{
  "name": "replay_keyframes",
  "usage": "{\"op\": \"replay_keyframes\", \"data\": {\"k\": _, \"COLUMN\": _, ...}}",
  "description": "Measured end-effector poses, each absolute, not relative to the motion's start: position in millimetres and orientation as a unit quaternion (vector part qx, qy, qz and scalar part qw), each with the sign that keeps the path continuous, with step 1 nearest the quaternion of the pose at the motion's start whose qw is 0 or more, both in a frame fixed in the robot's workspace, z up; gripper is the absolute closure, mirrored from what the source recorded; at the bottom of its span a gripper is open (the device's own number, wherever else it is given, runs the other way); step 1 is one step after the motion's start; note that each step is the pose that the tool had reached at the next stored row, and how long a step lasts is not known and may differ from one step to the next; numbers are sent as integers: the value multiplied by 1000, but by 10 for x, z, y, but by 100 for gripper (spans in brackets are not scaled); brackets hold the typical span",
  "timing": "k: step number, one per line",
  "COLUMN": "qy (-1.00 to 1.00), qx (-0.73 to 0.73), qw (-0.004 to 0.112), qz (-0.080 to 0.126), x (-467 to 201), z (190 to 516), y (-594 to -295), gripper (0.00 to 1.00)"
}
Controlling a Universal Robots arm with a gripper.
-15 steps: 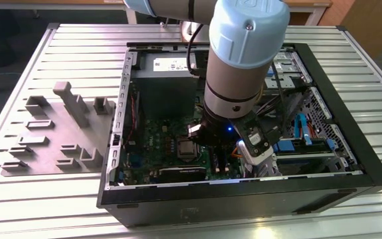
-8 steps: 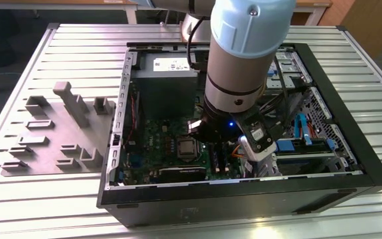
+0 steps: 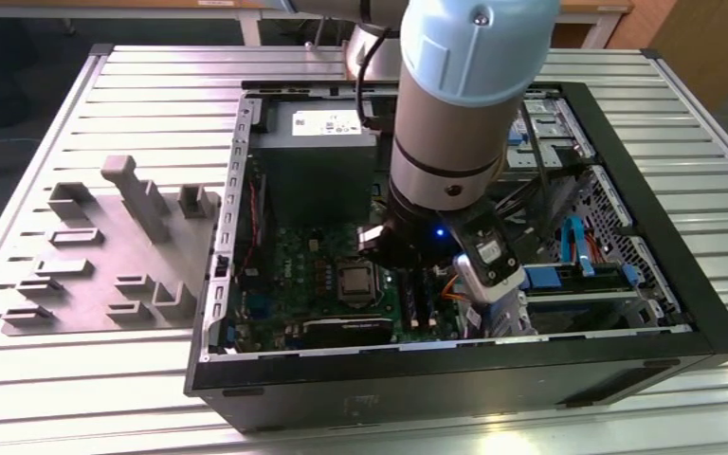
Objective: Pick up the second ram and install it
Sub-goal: 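Press down the second ram until it locks into place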
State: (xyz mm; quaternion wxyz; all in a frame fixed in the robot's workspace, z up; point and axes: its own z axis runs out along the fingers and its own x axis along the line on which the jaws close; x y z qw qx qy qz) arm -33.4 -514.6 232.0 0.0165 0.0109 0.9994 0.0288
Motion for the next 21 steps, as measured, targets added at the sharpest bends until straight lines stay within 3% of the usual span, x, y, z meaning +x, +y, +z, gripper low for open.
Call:
{"op": "replay_keyframes", "data": {"k": 9, "qy": 999, "qx": 11, "qw": 17, "qz": 29, "x": -334, "z": 2318, "y": -4955, "gripper": 89}}
{"op": "replay_keyframes", "data": {"k": 21, "qy": 999, "qx": 11, "qw": 17, "qz": 29, "x": -334, "z": 2452, "y": -4941, "gripper": 89}}
